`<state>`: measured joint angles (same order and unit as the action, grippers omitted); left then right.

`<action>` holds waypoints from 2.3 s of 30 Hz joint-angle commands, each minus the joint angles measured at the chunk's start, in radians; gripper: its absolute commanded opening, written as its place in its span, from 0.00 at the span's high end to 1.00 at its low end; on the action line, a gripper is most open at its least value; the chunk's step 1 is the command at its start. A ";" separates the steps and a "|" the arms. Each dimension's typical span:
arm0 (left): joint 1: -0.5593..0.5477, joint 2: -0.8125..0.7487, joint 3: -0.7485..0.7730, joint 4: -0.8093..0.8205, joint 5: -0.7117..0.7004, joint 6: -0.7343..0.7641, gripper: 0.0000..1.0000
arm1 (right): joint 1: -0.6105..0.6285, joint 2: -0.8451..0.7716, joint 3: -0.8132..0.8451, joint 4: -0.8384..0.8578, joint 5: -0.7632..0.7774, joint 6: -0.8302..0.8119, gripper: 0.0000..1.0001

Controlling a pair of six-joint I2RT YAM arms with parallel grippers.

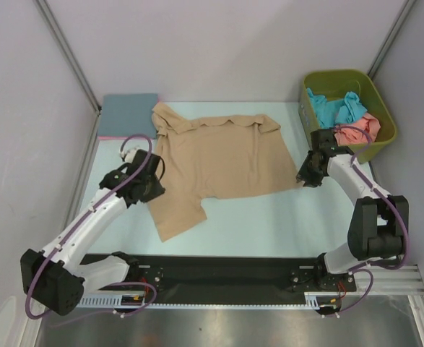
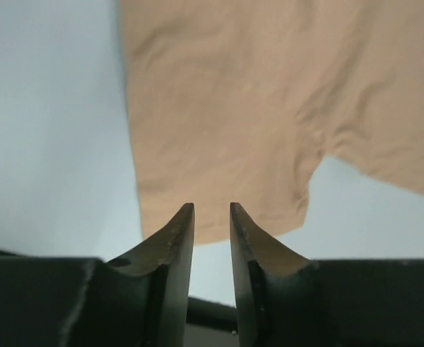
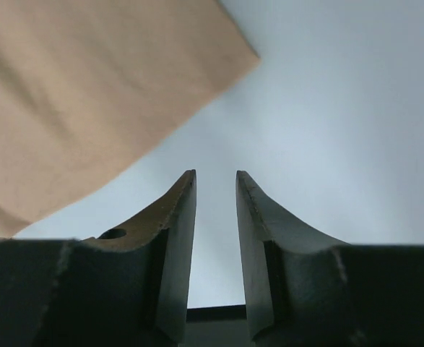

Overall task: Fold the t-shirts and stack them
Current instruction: Flatten the tshirt out

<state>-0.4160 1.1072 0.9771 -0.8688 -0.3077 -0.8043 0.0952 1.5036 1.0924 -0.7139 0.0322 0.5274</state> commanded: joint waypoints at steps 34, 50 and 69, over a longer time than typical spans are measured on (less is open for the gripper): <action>-0.096 0.148 -0.406 0.042 0.108 -0.444 0.68 | -0.018 -0.117 -0.052 0.088 -0.055 0.006 0.67; -0.060 -0.018 -0.272 -0.091 0.004 -0.346 1.00 | 0.015 -0.005 -0.083 0.139 0.069 0.095 0.49; -0.001 -0.265 -0.118 -0.355 -0.197 -0.306 1.00 | 0.118 0.133 -0.109 0.140 0.340 0.430 0.44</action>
<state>-0.4362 0.8394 0.8082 -1.1492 -0.4255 -1.1172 0.2024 1.6459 1.0012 -0.5537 0.3042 0.8700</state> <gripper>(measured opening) 0.008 0.549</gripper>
